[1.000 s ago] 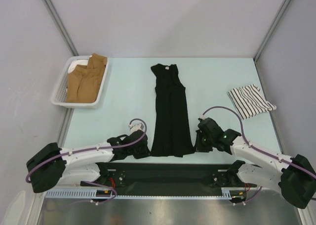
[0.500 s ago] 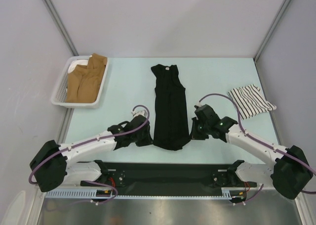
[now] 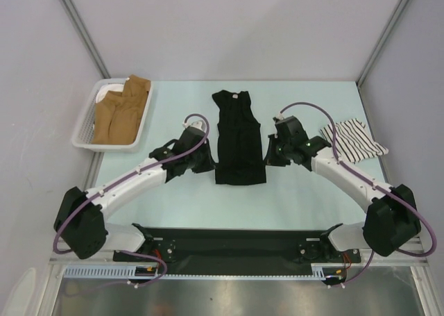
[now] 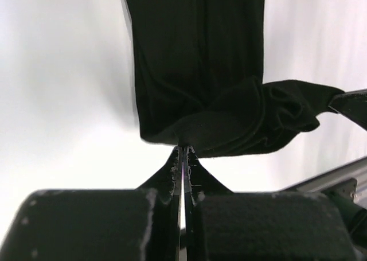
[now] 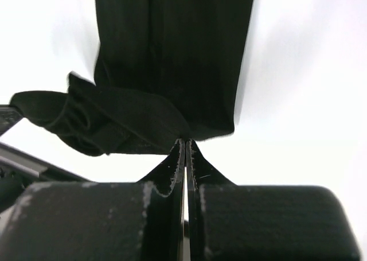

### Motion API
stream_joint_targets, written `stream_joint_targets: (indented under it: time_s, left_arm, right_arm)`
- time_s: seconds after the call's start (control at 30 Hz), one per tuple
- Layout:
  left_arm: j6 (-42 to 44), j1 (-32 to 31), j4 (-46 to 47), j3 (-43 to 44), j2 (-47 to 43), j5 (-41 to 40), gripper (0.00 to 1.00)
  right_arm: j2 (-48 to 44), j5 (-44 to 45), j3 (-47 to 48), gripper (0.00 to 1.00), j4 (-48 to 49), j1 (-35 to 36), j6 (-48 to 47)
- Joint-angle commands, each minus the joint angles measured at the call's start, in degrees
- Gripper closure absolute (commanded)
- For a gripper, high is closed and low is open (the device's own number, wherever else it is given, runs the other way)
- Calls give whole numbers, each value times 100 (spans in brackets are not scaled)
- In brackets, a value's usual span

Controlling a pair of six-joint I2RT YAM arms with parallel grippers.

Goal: Fold and stack the tank tops
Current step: Fold the tank top

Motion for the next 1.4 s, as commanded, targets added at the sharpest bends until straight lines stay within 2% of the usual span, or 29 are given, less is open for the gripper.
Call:
stream_joint_targets:
  time_s: [0.0,0.5,0.87,1.1,1.13,1.17,1.23,1.27,1.3,1.37]
  left_arm:
    - [437,223,-28,487,384,-11,100]
    - [955,1068,-28,2077,1756,103,100]
    - [1237,1217,-176,3010,2511,226,100]
    - [1272,1542,68,3309,3153,375,99]
    - [1272,1586,121,3344,3371,393,97]
    - [1289,1612,217,3397,3521,445,85]
    - [1342,1700,384,3494,3750,586,65]
    - [1360,1727,533,3494,3960,647,46]
    - [1360,1762,552,3537,4015,665,37]
    - [1395,1841,780,3390,3876,788,25]
  right_arm:
    - [337,59,584,100,117,-149,-339]
    - [2034,69,2456,100,2,-676,-603]
    - [2473,-159,3081,100,10,-940,-568]
    - [3271,-467,3090,98,738,-1282,-367]
    - [3396,-441,3133,97,784,-1318,-331]
    - [3528,-354,3186,91,802,-1362,-287]
    - [3878,-414,3239,72,1029,-1467,-156]
    - [3967,-406,3265,56,1083,-1494,-111]
    - [4003,-345,3222,46,1144,-1529,-67]
    - [3846,-336,3038,37,1336,-1529,-49]
